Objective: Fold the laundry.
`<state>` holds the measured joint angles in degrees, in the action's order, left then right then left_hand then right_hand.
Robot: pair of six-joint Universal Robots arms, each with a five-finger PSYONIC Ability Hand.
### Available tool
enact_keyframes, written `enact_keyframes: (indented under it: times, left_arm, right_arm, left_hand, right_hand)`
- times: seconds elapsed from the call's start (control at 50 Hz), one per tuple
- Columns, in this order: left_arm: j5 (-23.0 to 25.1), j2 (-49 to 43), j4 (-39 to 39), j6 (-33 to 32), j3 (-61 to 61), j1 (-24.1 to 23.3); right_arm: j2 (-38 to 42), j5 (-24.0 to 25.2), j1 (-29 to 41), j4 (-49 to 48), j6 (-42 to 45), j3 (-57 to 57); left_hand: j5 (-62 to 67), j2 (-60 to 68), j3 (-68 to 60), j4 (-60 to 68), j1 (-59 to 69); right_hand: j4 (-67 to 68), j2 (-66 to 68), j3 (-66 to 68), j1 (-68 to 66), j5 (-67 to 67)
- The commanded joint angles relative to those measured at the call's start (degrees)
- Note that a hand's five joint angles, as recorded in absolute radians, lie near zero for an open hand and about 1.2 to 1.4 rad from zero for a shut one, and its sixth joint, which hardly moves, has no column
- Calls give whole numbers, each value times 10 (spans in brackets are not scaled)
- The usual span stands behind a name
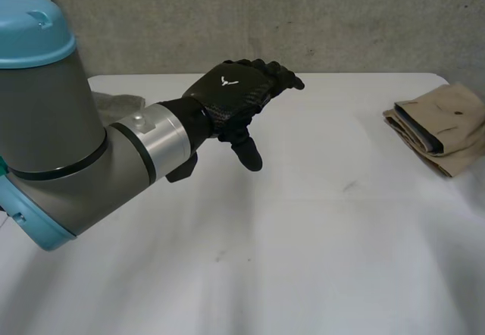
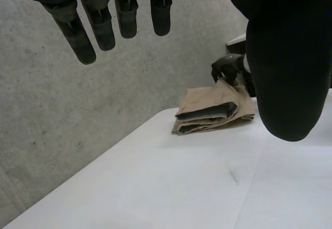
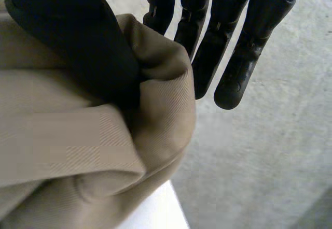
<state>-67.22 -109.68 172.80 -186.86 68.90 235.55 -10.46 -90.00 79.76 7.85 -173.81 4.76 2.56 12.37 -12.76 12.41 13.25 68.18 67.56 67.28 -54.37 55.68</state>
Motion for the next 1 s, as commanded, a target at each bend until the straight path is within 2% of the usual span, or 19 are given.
enact_keyframes:
  times: [0.02,0.06,0.08,0.12,0.26,0.32,0.34,0.42,0.52,0.56,0.62,0.66,0.76,0.78,0.82,0.9,0.92,1.0]
  left_arm:
    - [-2,-5,2,0,-3,-3]
    - [-4,-8,2,0,-5,-3]
    - [-5,-10,2,0,-6,-3]
    - [-10,-11,2,3,-8,-3]
    - [-17,-10,1,6,-5,-7]
    - [-17,-7,1,6,-1,-6]
    - [-17,-6,1,6,0,-6]
    - [-19,-4,1,5,3,-3]
    - [-34,-1,3,4,6,12]
    - [-59,3,8,0,8,29]
    - [-84,9,24,-2,11,65]
    - [-87,10,33,-4,10,87]
    - [-85,4,56,-18,10,167]
    - [-85,1,63,-32,8,194]
    - [-84,-5,68,-53,7,220]
    - [-83,-40,77,-127,2,288]
    - [-81,-60,80,-164,0,313]
    - [-61,-115,81,-249,-7,356]
  right_arm:
    - [8,17,-10,4,41,10]
    - [6,19,-10,22,50,10]
    - [4,19,-10,33,57,10]
    - [2,22,-10,61,74,10]
    - [-33,3,-12,173,239,27]
    - [-56,-9,-14,187,296,49]
    - [-71,-22,-23,188,334,62]
    - [-126,-63,-49,164,397,75]
    - [-192,-72,-47,96,400,90]
    - [-209,-69,-41,81,392,104]
    - [-252,-42,7,70,351,153]
    - [-295,0,55,67,310,203]
    - [-379,95,123,46,246,335]
    - [-390,106,132,40,240,360]
    - [-421,128,170,16,233,435]
    - [-460,131,243,-24,236,542]
    - [-466,131,255,-28,237,560]
    - [-476,131,299,-47,239,638]
  left_hand:
    - [3,5,-1,5,-3]
    - [3,5,-1,5,-3]
    - [3,5,-1,5,-3]
    - [3,5,-1,5,-3]
    - [0,2,2,2,-7]
    - [-2,0,4,0,-8]
    - [-2,0,4,0,-8]
    - [-7,-5,9,-5,-14]
    - [-7,-5,9,-5,-14]
    - [-8,-6,10,-7,-15]
    - [-13,-11,15,-12,-20]
    - [-13,-11,15,-12,-20]
    - [-17,-15,19,-15,-24]
    - [-17,-15,19,-15,-24]
    - [-17,-15,19,-15,-24]
    - [-20,-18,22,-19,-27]
    - [-22,-20,24,-20,-29]
    - [-25,-23,27,-24,-32]
  right_hand:
    - [118,124,127,-256,143]
    - [118,124,127,-256,143]
    - [-59,-53,-50,-79,-34]
    - [-582,-576,-573,444,-557]
    - [-582,-576,-573,444,-557]
    - [-582,-576,-573,444,-557]
    - [-582,-576,-573,444,-557]
    - [-582,-576,-573,444,-557]
    - [-582,-576,-573,444,-557]
    - [-582,-576,-573,444,-557]
    - [-582,-576,-573,444,-557]
    - [-582,-576,-573,444,-557]
    - [-582,-576,-573,444,-557]
    - [-582,-576,-573,444,-557]
    - [-582,-576,-573,444,-557]
    - [-582,-576,-573,444,-557]
    - [-582,-576,-573,444,-557]
    - [-582,-576,-573,444,-557]
